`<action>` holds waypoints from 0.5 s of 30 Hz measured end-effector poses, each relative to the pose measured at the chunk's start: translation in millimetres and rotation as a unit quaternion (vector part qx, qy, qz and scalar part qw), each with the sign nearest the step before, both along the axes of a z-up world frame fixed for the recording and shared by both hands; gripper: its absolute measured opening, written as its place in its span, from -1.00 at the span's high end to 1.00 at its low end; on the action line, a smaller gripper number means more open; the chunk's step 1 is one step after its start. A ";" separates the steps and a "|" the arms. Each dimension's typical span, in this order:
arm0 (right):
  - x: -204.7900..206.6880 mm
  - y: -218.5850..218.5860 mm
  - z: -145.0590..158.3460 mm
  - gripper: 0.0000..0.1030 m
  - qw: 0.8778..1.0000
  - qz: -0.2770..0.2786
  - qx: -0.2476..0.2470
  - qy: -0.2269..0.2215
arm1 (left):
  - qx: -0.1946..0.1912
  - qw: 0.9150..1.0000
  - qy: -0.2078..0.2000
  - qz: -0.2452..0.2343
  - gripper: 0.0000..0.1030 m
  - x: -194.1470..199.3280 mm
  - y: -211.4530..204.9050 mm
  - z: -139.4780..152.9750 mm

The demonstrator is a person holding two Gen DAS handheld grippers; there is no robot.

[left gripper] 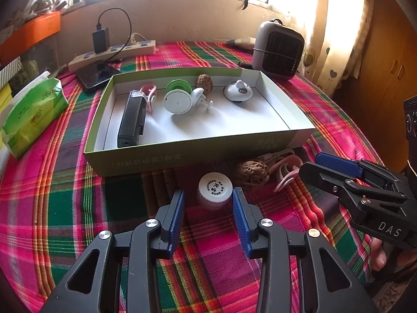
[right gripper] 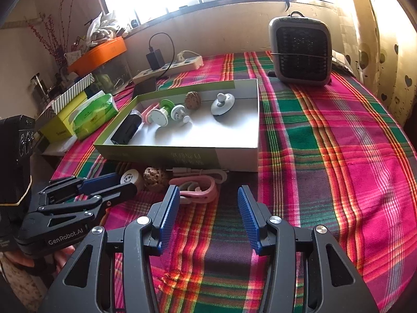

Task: Organize objects
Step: 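Move the left tool onto the white round container while the right tool reaches the pink hook clip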

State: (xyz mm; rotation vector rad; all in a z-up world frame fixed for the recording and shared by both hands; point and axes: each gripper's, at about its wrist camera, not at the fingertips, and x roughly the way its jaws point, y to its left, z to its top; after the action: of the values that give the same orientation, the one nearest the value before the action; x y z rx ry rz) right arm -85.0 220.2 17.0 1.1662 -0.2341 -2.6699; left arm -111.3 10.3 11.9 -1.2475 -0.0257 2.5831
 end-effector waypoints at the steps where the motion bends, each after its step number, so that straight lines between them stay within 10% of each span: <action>1: -2.7 -0.5 0.1 0.07 1.000 0.002 0.000 -0.002 | 0.000 1.000 0.001 0.001 0.32 -1.1 -0.3 0.3; 15: -10.5 -14.8 -7.1 0.07 0.998 0.058 -0.008 -0.015 | 0.012 1.000 0.000 0.011 0.32 -6.6 -14.1 -2.5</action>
State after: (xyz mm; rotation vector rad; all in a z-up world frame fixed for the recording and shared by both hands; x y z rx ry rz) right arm -95.5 205.4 10.0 1.1789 -0.1860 -2.5484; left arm -117.9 -3.9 9.3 -1.2447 -0.0696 2.5935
